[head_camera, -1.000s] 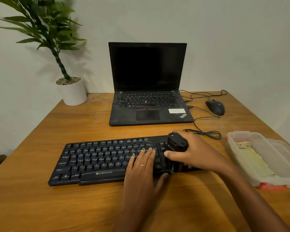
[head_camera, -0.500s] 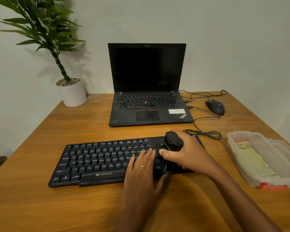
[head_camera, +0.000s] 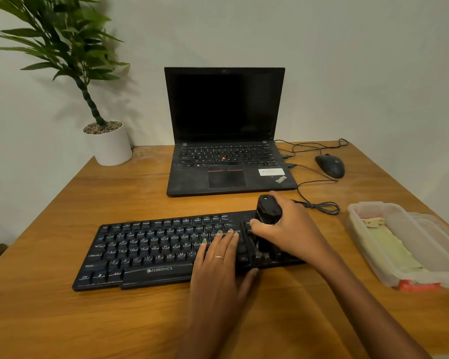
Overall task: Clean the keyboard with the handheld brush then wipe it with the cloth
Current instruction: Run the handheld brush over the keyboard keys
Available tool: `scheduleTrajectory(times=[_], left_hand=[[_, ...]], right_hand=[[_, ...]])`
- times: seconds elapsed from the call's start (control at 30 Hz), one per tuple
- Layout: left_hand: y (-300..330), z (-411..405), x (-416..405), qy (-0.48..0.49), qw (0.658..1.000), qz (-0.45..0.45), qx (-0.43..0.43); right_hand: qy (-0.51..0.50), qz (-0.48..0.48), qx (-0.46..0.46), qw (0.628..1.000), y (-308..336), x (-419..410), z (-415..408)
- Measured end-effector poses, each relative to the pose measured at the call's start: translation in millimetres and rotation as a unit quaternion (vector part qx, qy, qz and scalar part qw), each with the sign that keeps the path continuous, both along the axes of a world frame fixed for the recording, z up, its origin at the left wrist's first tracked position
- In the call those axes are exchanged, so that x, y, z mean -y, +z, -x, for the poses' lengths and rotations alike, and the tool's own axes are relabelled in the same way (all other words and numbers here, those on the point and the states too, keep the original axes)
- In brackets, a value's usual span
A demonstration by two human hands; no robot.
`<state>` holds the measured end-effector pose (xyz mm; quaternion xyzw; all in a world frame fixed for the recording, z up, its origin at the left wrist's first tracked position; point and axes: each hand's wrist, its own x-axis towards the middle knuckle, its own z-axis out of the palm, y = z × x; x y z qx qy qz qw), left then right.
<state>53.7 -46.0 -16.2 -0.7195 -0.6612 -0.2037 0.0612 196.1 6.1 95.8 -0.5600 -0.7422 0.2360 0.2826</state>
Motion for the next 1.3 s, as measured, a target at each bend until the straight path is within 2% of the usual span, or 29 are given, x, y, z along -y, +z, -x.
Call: scheduleTrajectory(times=[0.1, 0.13, 0.23, 0.3, 0.4, 0.5, 0.6, 0.7, 0.77, 0.83, 0.93, 1.0, 1.13, 1.3], left_hand=[[-2, 0, -1, 0.003, 1.0, -0.011, 0.001], [-2, 0, -2, 0.002, 1.0, -0.016, -0.004], [-2, 0, -3, 0.001, 0.999, -0.03, -0.015], [-2, 0, -2, 0.004, 0.999, -0.032, -0.015], [-3, 0, -3, 0.004, 1.0, -0.028, -0.014], [-3, 0, -2, 0.004, 0.999, -0.028, -0.017], [-2, 0, -2, 0.01, 0.999, -0.029, -0.016], [-3, 0, -2, 0.009, 0.999, -0.028, -0.019], [-3, 0, -2, 0.007, 0.999, -0.029, -0.02], [-3, 0, -2, 0.008, 0.999, -0.034, -0.017], [-2, -1, -2, 0.011, 0.999, -0.043, -0.018], [-2, -1, -2, 0.012, 0.999, -0.046, -0.027], [-4, -1, -4, 0.015, 0.999, -0.037, -0.03], [-5, -1, -4, 0.015, 0.998, -0.048, -0.025]], right_hand=[[0.046, 0.127, 0.001, 0.991, 10, 0, -13], [0.024, 0.131, 0.006, 0.991, 12, -2, -17], [-0.072, 0.035, 0.02, 0.997, 8, -5, -19], [-0.032, 0.062, -0.01, 0.997, 7, -2, -21], [0.024, 0.139, -0.003, 0.99, 14, -1, -28], [-0.042, 0.07, 0.003, 0.997, 12, -4, -23], [-0.008, 0.079, -0.042, 0.996, 6, 0, -17], [-0.013, 0.106, -0.013, 0.994, 12, -5, -20], [-0.049, 0.052, 0.0, 0.997, 11, -8, -17], [-0.026, 0.027, -0.001, 0.999, 7, -4, -12], [0.032, 0.131, -0.027, 0.99, 11, -5, -22], [0.009, 0.162, -0.034, 0.986, 12, -12, -29], [-0.095, -0.024, -0.013, 0.995, -8, -21, -19], [-0.106, -0.076, -0.13, 0.983, -27, -29, -18]])
